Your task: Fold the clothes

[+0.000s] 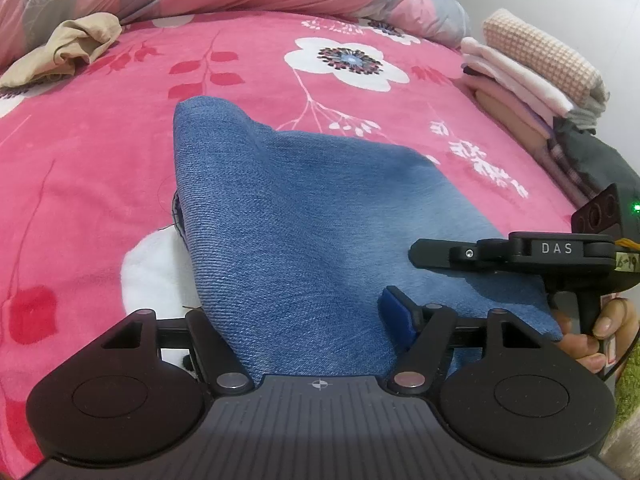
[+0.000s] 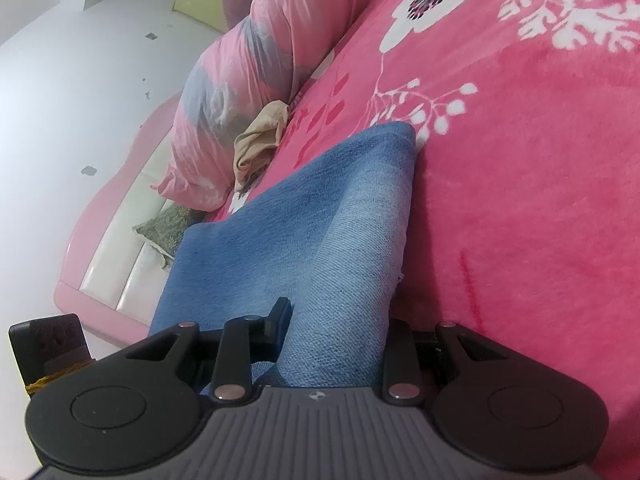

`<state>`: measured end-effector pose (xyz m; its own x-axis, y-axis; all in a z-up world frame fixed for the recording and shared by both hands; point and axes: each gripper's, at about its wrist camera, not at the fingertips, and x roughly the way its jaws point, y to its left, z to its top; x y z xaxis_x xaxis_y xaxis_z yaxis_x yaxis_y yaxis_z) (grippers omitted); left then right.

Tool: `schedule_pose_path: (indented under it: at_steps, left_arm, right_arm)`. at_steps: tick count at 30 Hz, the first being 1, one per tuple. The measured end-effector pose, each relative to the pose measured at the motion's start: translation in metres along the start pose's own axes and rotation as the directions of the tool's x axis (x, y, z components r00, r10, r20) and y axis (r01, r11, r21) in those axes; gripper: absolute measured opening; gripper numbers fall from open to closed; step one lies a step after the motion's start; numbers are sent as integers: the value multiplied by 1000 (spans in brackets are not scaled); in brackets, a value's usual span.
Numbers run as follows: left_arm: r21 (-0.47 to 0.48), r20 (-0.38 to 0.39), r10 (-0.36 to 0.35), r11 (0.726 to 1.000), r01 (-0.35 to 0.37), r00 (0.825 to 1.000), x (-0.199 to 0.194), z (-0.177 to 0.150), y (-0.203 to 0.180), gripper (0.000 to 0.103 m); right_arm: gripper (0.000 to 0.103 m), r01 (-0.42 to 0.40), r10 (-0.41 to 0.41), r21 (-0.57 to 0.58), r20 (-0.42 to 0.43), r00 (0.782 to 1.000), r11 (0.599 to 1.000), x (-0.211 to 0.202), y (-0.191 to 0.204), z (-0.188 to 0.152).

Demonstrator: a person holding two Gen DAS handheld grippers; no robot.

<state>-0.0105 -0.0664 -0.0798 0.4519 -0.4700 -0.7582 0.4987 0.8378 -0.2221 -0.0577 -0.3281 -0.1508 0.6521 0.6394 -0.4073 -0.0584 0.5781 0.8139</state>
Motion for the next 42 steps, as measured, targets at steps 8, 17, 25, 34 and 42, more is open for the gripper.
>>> schedule_pose_path:
  at_steps: [8,17,25,34,42]
  left_arm:
    - [-4,-8,-2,1000,2,1000,2,0,2,72]
    - [-26,-9,-18,999,18,1000,7,-1,8,76]
    - [-39,5,-37,999,37,999,8,-4,12,76]
    - [-44,8,-45,998,45,999,7,-5,14,76]
    - [-46,15,-49,998,49,999,7,-6,14,77]
  right_arm:
    - [31,-2,2,-3,-4,1000,1000,0,1,1]
    - [31,-3,3,-12,3,1000,1000,0,1,-2]
    - [31,-7,7,-20,12,1000,1000,0,1,-3]
    - [31,-3,3,-18,10,1000,1000,-1,1,-2]
    - [31,-1,1,-20,12,1000,1000,0,2,-2]
